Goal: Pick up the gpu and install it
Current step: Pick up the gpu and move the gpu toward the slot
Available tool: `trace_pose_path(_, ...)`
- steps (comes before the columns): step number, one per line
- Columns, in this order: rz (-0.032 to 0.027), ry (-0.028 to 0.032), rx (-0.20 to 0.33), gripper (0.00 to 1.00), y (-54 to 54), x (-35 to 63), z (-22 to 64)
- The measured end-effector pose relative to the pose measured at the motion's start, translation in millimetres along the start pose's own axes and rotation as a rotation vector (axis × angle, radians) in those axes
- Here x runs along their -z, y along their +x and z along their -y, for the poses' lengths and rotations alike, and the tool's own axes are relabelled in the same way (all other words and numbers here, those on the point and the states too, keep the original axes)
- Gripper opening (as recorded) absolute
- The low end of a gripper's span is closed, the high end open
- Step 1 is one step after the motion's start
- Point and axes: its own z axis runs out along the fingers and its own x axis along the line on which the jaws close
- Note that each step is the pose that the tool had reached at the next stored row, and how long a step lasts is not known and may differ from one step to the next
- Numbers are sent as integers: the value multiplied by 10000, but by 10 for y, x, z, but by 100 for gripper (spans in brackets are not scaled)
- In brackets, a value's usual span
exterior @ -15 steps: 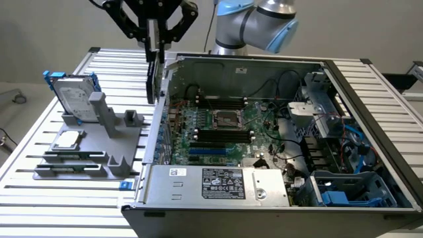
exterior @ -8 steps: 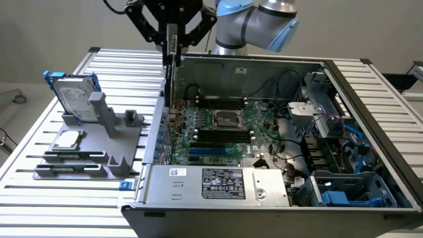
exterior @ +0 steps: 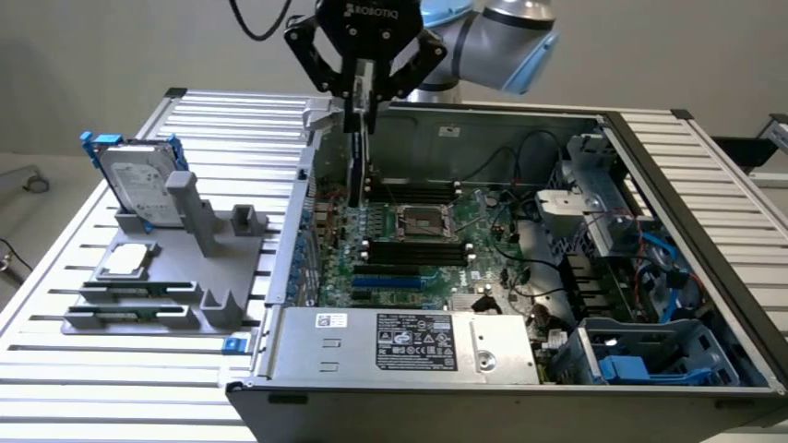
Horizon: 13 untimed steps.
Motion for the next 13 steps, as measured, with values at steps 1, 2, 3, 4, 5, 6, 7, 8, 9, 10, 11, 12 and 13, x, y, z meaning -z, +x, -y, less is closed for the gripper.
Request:
trace_pose_path(1, -1, 0, -3, 27, -47, -14, -2)
trace_pose_path(2, -2, 0, -7, 27, -94, -27, -4)
trace_pose_path(3, -2, -2, -9, 27, -142, -41, -7)
trace_pose_path(4, -4, -2, -11, 27, -189, -55, -10)
trace_pose_path(5, -3, -2, -15, 27, -235, -69, -13)
trace_pose_path(6, -4, -2, -19, 27, -281, -82, -17)
trace_pose_path(7, -5, -1, -22, 27, -330, -96, -21)
trace_pose_path(8, -5, -2, -24, 27, -376, -110, -24)
trace_pose_path(9, -5, -3, -29, 27, -422, -124, -28)
trace_pose_path(10, -4, -4, -31, 27, -467, -138, -31)
trace_pose_path(11, -5, -4, -33, 27, -511, -152, -35)
trace_pose_path(12, -5, -4, -37, 27, -553, -166, -38)
trace_pose_path(13, -5, -5, -40, 27, -595, -180, -42)
